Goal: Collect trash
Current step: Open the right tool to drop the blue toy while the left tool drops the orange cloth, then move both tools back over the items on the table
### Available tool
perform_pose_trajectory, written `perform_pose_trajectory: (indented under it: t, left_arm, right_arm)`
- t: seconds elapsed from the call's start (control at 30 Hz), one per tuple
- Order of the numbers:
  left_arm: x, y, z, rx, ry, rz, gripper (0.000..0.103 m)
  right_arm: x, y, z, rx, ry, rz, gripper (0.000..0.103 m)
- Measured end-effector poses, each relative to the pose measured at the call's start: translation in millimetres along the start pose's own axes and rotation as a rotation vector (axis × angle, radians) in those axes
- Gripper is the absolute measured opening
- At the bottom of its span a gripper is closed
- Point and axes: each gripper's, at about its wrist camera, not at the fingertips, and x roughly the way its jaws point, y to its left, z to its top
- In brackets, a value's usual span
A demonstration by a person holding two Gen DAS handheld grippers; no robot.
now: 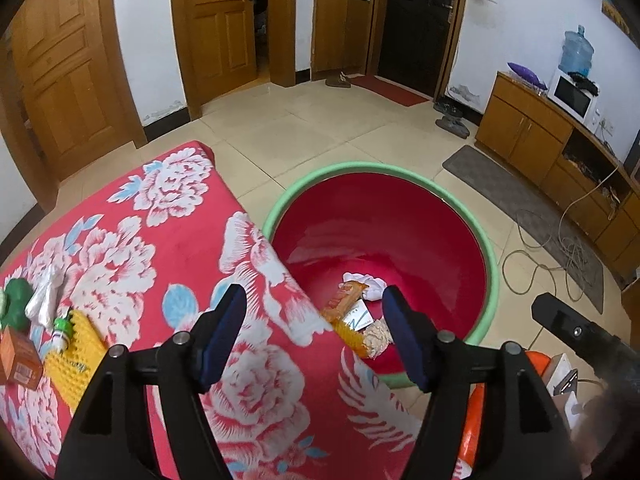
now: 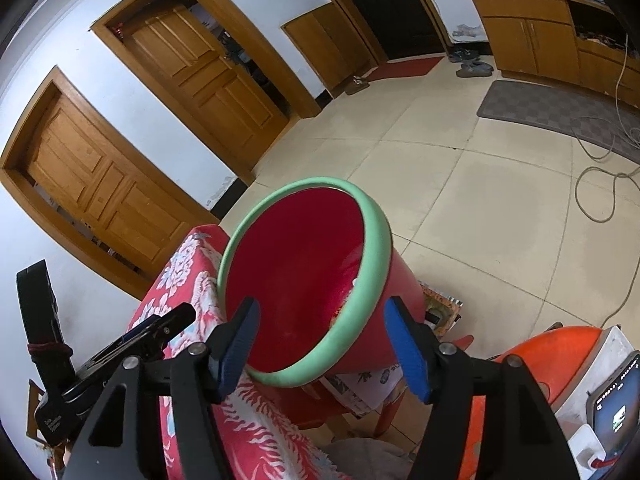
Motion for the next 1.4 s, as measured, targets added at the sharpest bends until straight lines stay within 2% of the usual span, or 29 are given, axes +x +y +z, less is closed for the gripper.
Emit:
perform_pose_trajectory:
  t: [0.23, 0.47, 0.6, 0.9, 1.23, 1.4]
  left_arm:
    - [-23, 18, -10, -0.047, -0.020, 0.026, 0.070]
    - [-50, 54, -26, -0.117, -0.046, 0.063, 0.070]
    - [-66, 82, -35, -0.167, -0.070, 0.092, 0.070]
    - [-93, 147, -56, -0.255, -0.101, 0.181, 0.070]
    - [-105, 215, -76, -0.356, -0.099, 0.274, 0.071]
    - [-97, 245, -83, -0.403, -0.073, 0.320, 0.071]
  right_arm:
    - [-15, 18, -5, -0.031, -0.013, 0.025, 0.069]
    - [-29, 43, -14, -0.081, -0.013, 0.063, 0.070]
    - [-34, 58, -17, -0.111, -0.013, 0.075, 0.074]
    - [-36, 92, -35, -0.172, 0.010, 0.102, 0.074]
    - [-29, 118, -47, -0.213, 0.029, 0.098, 0.074]
    - [-22, 128, -55, -0.237, 0.054, 0.091, 0.074]
